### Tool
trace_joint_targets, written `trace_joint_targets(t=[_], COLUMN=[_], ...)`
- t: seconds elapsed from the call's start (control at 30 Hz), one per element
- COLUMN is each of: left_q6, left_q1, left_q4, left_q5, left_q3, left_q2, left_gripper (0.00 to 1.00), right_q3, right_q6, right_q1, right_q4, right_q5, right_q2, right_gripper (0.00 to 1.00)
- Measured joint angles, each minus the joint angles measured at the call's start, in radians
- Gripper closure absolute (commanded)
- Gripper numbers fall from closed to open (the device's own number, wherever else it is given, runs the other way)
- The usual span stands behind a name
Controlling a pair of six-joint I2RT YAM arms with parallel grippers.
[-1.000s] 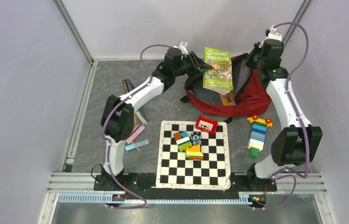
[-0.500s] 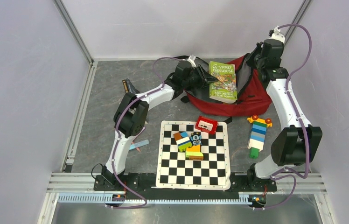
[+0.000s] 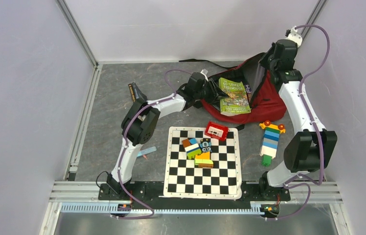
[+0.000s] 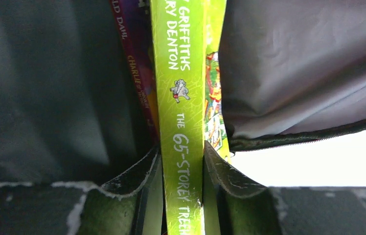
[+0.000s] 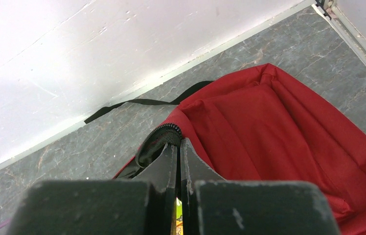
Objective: Pack the student bag
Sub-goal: Place the book in the student bag.
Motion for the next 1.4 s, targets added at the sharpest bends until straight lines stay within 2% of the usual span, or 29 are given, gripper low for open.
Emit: trace_joint_targets(t=[0.23, 0.53, 0.73, 0.97, 1.07, 1.17, 1.23, 1.3, 1.4], left_q6=[0.0, -0.023, -0.063, -0.086, -0.087, -0.086, -0.088, -0.09, -0.09], left_q1=[-0.001, -0.006, -0.013, -0.03, -0.043, -0.06, -0.07, -0.077, -0.085], left_q4=[-0.023, -0.071, -0.094, -0.103, -0.173, -0.286, -0.336, -0.37, -0.409], left_q5=[-0.015, -0.091, -0.136, -0.179, -0.205, -0.233, -0.236, -0.233, -0.23], left_q3=[0.032, 0.266, 0.364, 0.426, 0.504, 0.599, 0.62, 0.622, 0.622], left_q2=[0.013, 0.162, 0.259, 0.299, 0.331, 0.369, 0.377, 0.377, 0.377], left_gripper=[0.98, 0.98, 0.98, 0.98, 0.97, 0.9, 0.8, 0.75, 0.6], right_q3=[0.003, -0.111, -0.116, -0.114, -0.094, -0.069, -0.064, -0.064, -0.064], right_q6=[0.011, 0.021, 0.027, 0.027, 0.027, 0.027, 0.027, 0.027, 0.027], right_q1=[0.0, 0.004, 0.056, 0.14, 0.158, 0.166, 0.167, 0.168, 0.169], right_q4=[0.021, 0.071, 0.072, 0.071, 0.061, 0.061, 0.061, 0.061, 0.061], right_q5=[-0.016, -0.057, -0.069, -0.085, -0.085, -0.084, -0.084, -0.084, -0.083], right_q2=[0.015, -0.062, -0.077, -0.077, -0.07, -0.058, -0.054, -0.051, -0.047], right_gripper=[1.0, 1.0, 1.0, 1.0, 1.0, 1.0, 1.0, 1.0, 1.0])
